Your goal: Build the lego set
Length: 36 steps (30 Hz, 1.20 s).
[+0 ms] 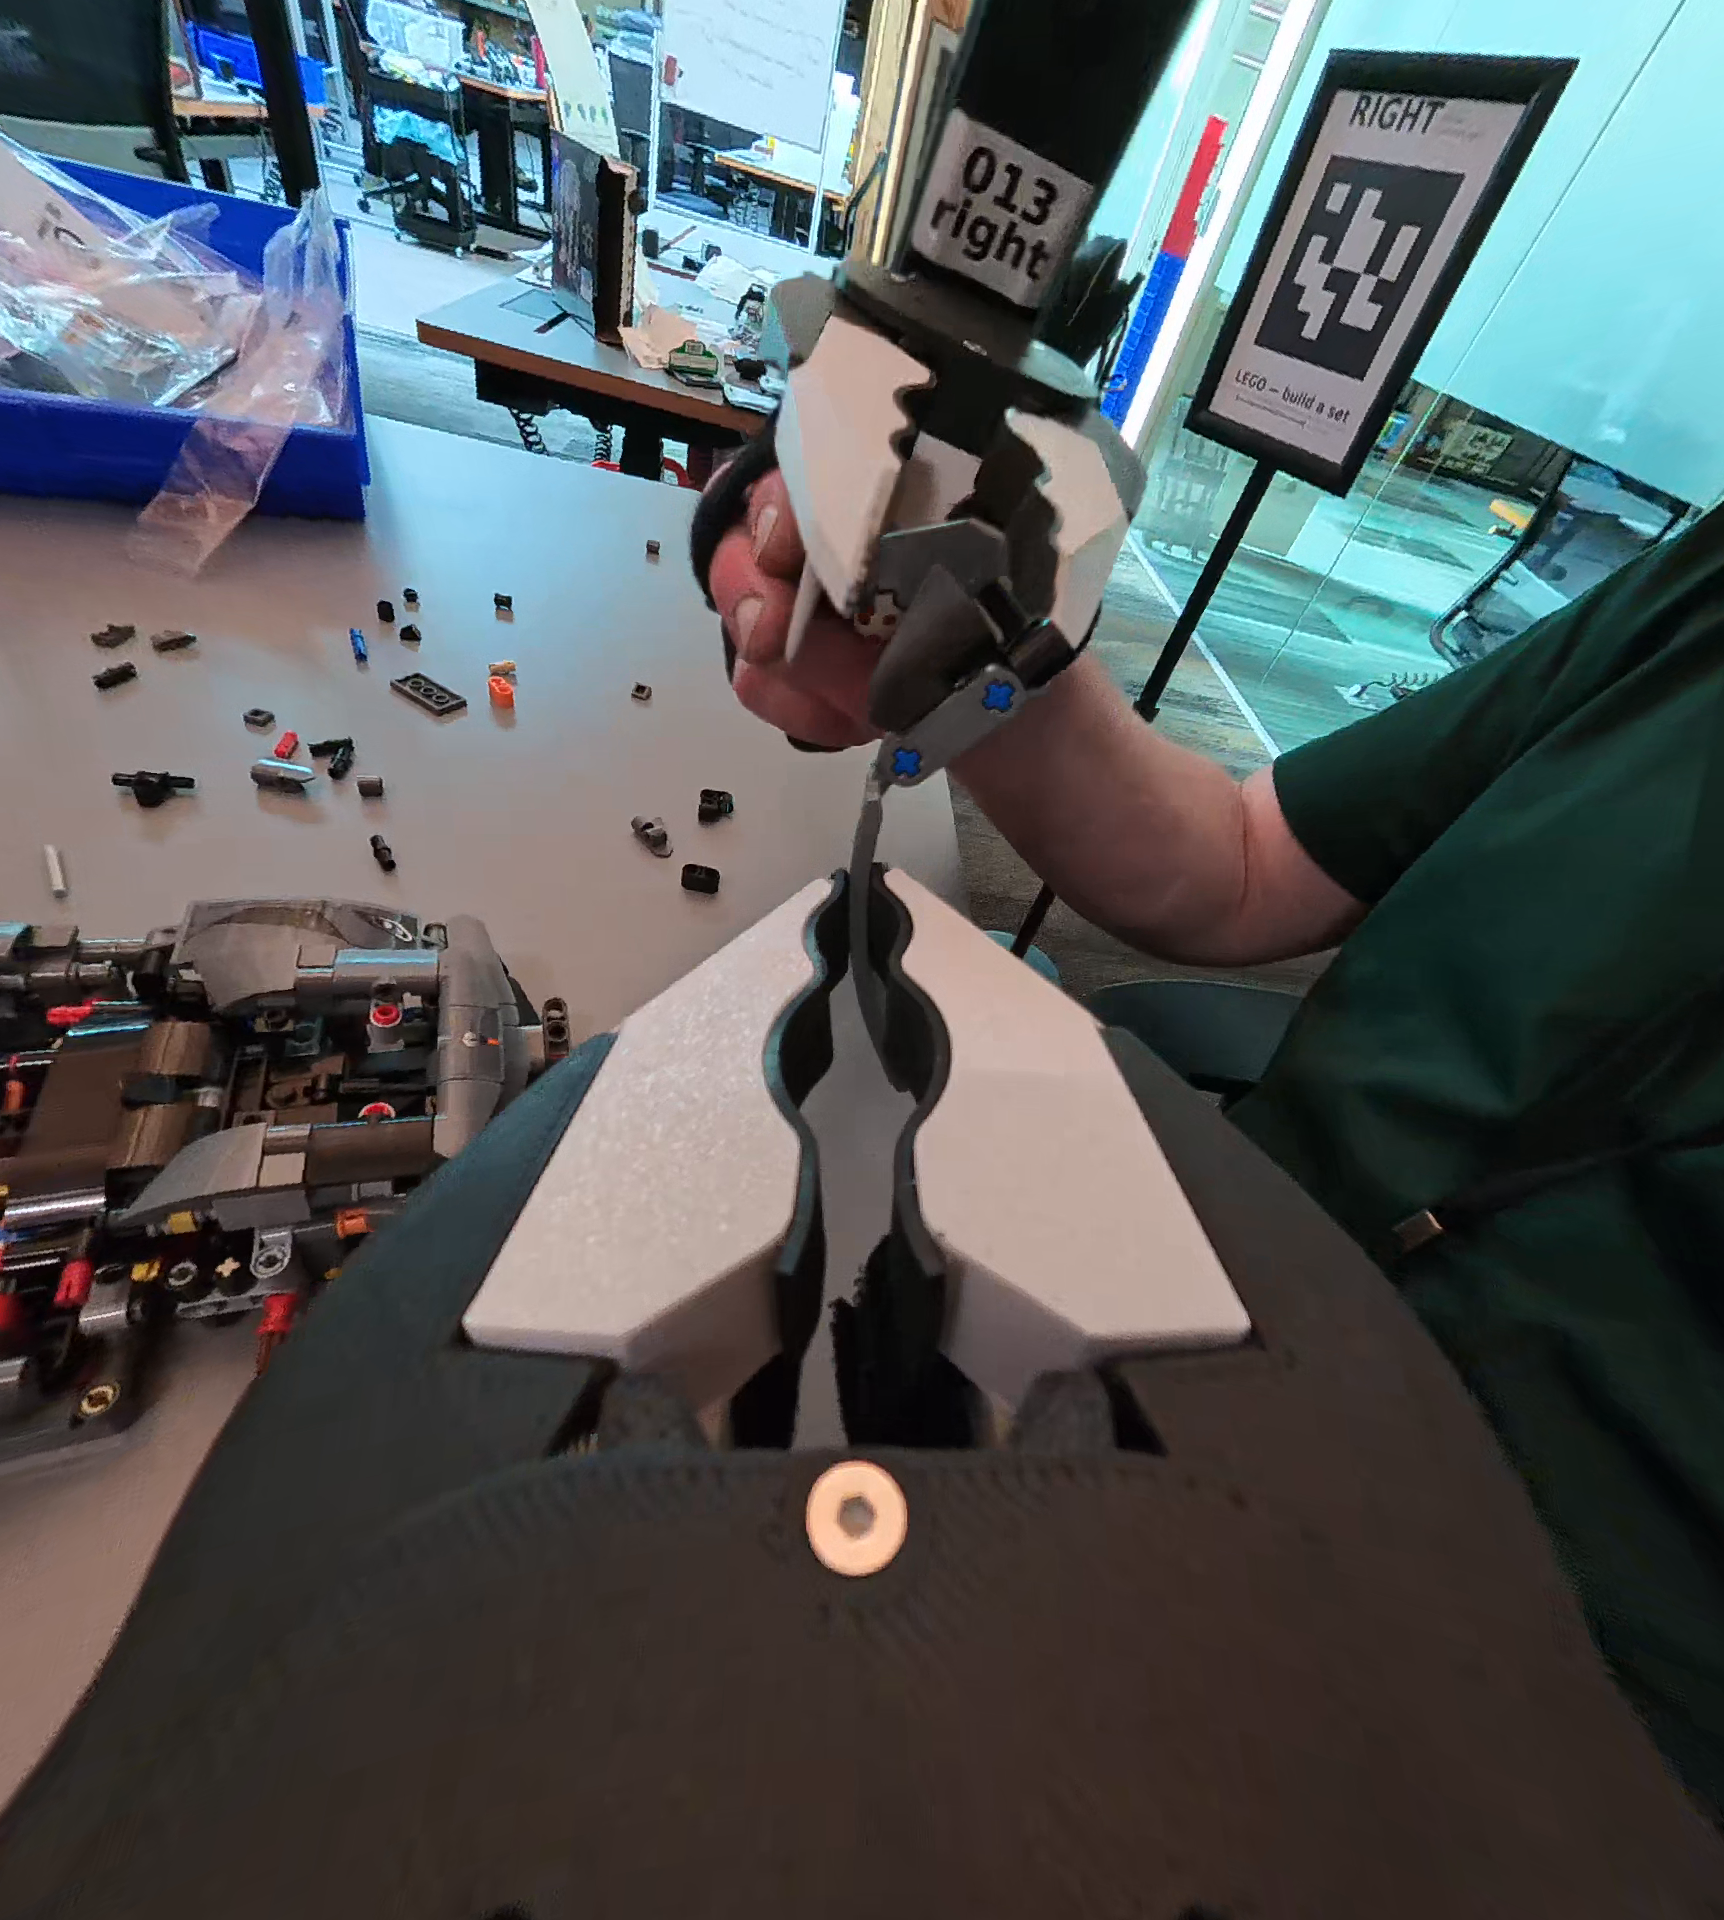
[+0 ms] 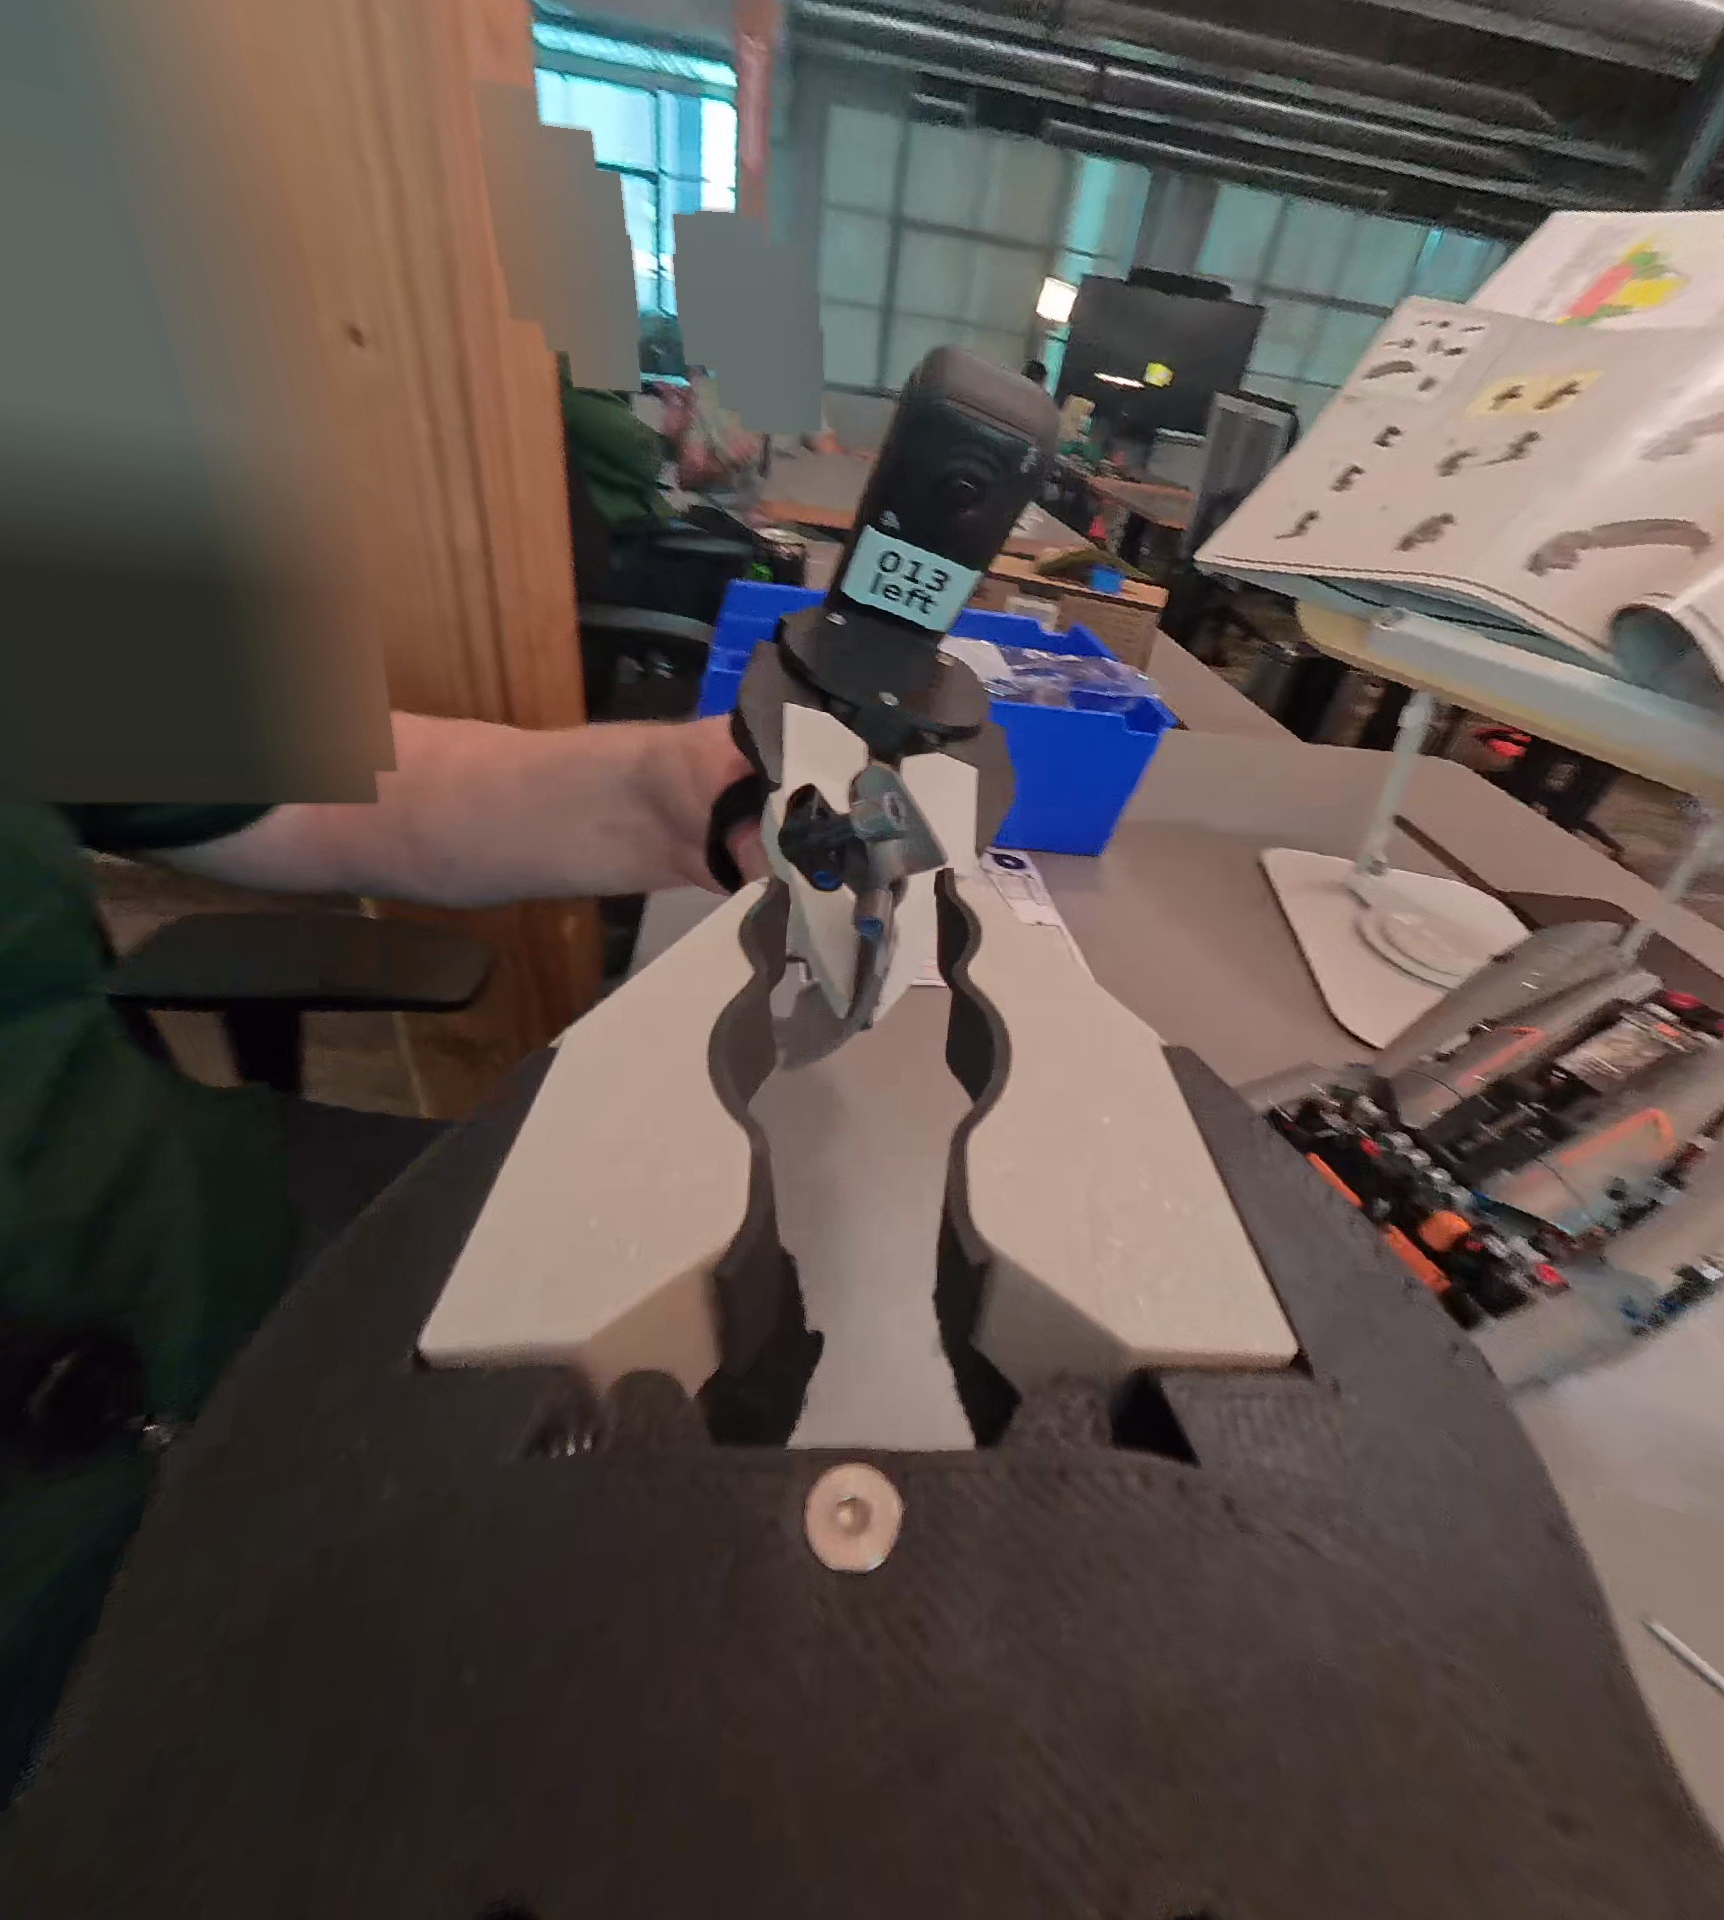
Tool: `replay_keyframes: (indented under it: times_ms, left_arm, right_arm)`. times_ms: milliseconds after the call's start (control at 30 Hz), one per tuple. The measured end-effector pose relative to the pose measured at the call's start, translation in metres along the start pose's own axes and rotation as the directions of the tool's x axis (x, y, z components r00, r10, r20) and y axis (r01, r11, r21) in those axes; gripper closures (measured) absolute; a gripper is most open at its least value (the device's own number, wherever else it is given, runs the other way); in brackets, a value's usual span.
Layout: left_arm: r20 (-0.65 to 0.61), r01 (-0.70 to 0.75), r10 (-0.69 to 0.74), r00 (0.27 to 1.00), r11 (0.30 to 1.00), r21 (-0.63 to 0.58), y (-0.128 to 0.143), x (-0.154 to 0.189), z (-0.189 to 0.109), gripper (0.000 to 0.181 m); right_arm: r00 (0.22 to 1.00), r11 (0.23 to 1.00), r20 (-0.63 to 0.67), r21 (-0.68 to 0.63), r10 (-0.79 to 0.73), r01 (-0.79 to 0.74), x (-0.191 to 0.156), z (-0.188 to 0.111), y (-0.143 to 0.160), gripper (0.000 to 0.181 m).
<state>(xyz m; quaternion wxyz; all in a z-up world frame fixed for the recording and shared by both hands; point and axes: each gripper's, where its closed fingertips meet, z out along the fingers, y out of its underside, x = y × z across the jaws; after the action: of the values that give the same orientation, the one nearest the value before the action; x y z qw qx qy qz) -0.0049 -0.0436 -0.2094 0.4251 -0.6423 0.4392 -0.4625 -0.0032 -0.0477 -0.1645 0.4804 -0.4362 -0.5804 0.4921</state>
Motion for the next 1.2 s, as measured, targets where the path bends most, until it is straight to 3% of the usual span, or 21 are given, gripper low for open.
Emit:
replay_keyframes:
  times_ms: [200, 300, 533, 633, 767, 867, 1033, 1100, 1200]
  left_arm:
    - [0.002, -0.094, 0.094, 0.996, 0.995, -0.028, 0.002, 0.0, -0.003, 0.181]
    - [0.047, -0.193, 0.199, 0.979, 0.975, -0.107, 0.009, -0.004, -0.002, 0.181]
    - [0.108, -0.304, 0.331, 0.937, 0.929, -0.21, 0.012, -0.012, -0.002, 0.181]
    - [0.162, -0.356, 0.41, 0.898, 0.891, -0.283, 0.015, -0.02, -0.004, 0.181]
    - [0.246, -0.461, 0.557, 0.793, 0.813, -0.356, 0.008, -0.028, -0.009, 0.181]
    - [0.241, -0.519, 0.617, 0.749, 0.773, -0.365, 0.004, -0.024, -0.009, 0.181]
    - [0.228, -0.57, 0.671, 0.706, 0.729, -0.38, 0.003, -0.02, -0.004, 0.181]
    - [0.218, -0.584, 0.685, 0.695, 0.715, -0.384, 0.003, -0.019, -0.001, 0.181]
    - [0.224, -0.592, 0.703, 0.676, 0.698, -0.403, 0.005, -0.02, -0.002, 0.181]
  right_arm:
    - [0.985, 0.988, 0.118, 0.078, 0.126, -0.135, -0.003, -0.003, -0.007, 0.148]
    - [0.966, 0.975, 0.193, 0.109, 0.17, -0.194, -0.007, -0.002, -0.011, 0.157]
    - [0.963, 0.984, 0.221, 0.06, 0.151, -0.168, -0.01, -0.002, -0.001, 0.177]
    - [0.972, 0.99, 0.195, 0.032, 0.13, -0.139, -0.01, -0.003, 0.004, 0.181]
    - [0.981, 0.989, 0.137, 0.029, 0.14, -0.145, -0.004, -0.009, 0.006, 0.181]
    - [0.985, 0.986, 0.109, 0.082, 0.134, -0.143, 0.001, -0.02, 0.0, 0.164]
    - [0.975, 0.99, 0.184, 0.041, 0.127, -0.136, -0.009, -0.02, 0.005, 0.16]
    - [0.972, 0.992, 0.2, 0.013, 0.121, -0.126, -0.013, -0.015, 0.01, 0.163]
    - [0.967, 0.993, 0.234, 0.029, 0.101, -0.111, -0.018, -0.016, 0.009, 0.181]
